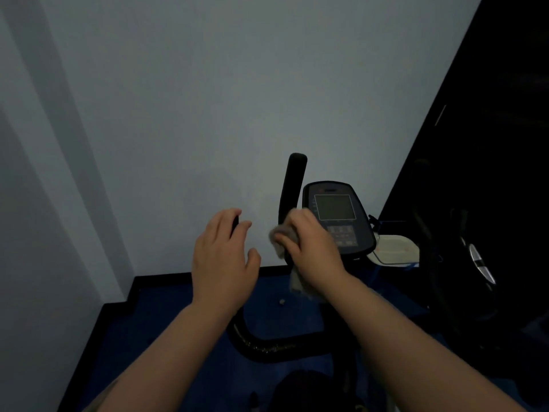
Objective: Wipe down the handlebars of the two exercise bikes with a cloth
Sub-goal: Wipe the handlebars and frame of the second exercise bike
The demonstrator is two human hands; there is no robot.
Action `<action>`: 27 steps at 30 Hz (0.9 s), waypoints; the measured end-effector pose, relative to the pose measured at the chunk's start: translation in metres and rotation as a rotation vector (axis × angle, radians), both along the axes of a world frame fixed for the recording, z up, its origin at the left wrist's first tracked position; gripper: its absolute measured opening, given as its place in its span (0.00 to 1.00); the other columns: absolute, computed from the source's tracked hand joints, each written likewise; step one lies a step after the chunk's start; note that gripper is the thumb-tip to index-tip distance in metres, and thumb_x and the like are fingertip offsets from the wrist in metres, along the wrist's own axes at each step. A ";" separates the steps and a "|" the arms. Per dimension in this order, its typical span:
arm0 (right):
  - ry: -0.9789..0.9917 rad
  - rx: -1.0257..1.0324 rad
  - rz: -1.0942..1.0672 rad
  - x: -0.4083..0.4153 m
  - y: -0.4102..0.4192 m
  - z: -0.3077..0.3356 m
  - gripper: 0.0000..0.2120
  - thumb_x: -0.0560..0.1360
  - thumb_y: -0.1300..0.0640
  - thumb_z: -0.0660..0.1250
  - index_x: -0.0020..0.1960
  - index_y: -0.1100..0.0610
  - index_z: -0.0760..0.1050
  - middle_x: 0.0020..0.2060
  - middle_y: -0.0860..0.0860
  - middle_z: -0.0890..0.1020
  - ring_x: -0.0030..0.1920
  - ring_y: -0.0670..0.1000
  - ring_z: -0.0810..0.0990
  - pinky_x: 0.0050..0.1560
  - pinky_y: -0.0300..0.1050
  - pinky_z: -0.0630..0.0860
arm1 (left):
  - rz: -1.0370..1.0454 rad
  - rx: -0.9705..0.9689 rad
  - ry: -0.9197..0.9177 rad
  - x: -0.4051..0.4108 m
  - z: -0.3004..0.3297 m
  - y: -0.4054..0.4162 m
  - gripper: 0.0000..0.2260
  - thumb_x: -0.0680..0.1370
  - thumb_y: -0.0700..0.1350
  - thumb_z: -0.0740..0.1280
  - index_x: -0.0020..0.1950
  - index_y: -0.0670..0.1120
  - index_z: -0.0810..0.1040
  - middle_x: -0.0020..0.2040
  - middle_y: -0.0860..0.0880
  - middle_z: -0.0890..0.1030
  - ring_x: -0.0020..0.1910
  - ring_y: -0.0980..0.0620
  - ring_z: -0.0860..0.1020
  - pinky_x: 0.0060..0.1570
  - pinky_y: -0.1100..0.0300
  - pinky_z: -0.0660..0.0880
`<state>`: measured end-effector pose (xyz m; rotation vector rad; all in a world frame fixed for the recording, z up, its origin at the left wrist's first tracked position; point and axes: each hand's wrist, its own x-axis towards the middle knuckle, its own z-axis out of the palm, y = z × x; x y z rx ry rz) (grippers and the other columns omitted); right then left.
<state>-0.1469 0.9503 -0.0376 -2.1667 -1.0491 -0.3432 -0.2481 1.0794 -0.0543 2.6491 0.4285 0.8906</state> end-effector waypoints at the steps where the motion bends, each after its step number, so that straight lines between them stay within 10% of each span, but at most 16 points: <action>1: 0.021 0.028 -0.014 0.004 0.008 0.003 0.08 0.77 0.54 0.65 0.45 0.56 0.67 0.43 0.50 0.71 0.41 0.50 0.73 0.41 0.54 0.74 | -0.001 0.003 0.007 0.000 0.000 0.000 0.18 0.75 0.45 0.66 0.64 0.43 0.74 0.70 0.46 0.69 0.71 0.46 0.65 0.62 0.49 0.68; 7: 0.079 0.093 -0.102 -0.019 -0.042 -0.034 0.11 0.75 0.49 0.64 0.40 0.48 0.63 0.38 0.43 0.70 0.39 0.41 0.73 0.35 0.35 0.69 | -0.043 -0.044 -0.006 0.000 -0.001 0.003 0.17 0.75 0.43 0.65 0.63 0.43 0.75 0.71 0.47 0.68 0.72 0.48 0.62 0.62 0.47 0.69; 17: 0.109 0.142 -0.158 0.026 -0.003 0.007 0.10 0.76 0.51 0.65 0.42 0.54 0.67 0.40 0.48 0.73 0.39 0.48 0.72 0.38 0.48 0.70 | -0.060 -0.151 -0.183 0.015 0.008 0.019 0.12 0.74 0.41 0.66 0.57 0.47 0.79 0.56 0.50 0.77 0.55 0.54 0.66 0.55 0.57 0.66; 22: -0.109 0.475 -0.210 0.045 -0.005 0.057 0.04 0.76 0.52 0.63 0.48 0.46 0.68 0.47 0.48 0.73 0.42 0.38 0.71 0.41 0.32 0.68 | -0.088 -0.256 -0.185 0.032 0.011 0.023 0.12 0.77 0.42 0.65 0.60 0.45 0.76 0.54 0.48 0.78 0.54 0.52 0.72 0.58 0.58 0.67; 27: -0.135 0.322 -0.174 0.053 0.034 0.058 0.03 0.77 0.58 0.64 0.46 0.56 0.70 0.45 0.51 0.73 0.44 0.52 0.74 0.42 0.51 0.73 | -0.098 -0.292 -0.197 0.032 0.002 0.020 0.13 0.78 0.44 0.64 0.63 0.47 0.75 0.57 0.51 0.77 0.57 0.54 0.72 0.60 0.57 0.67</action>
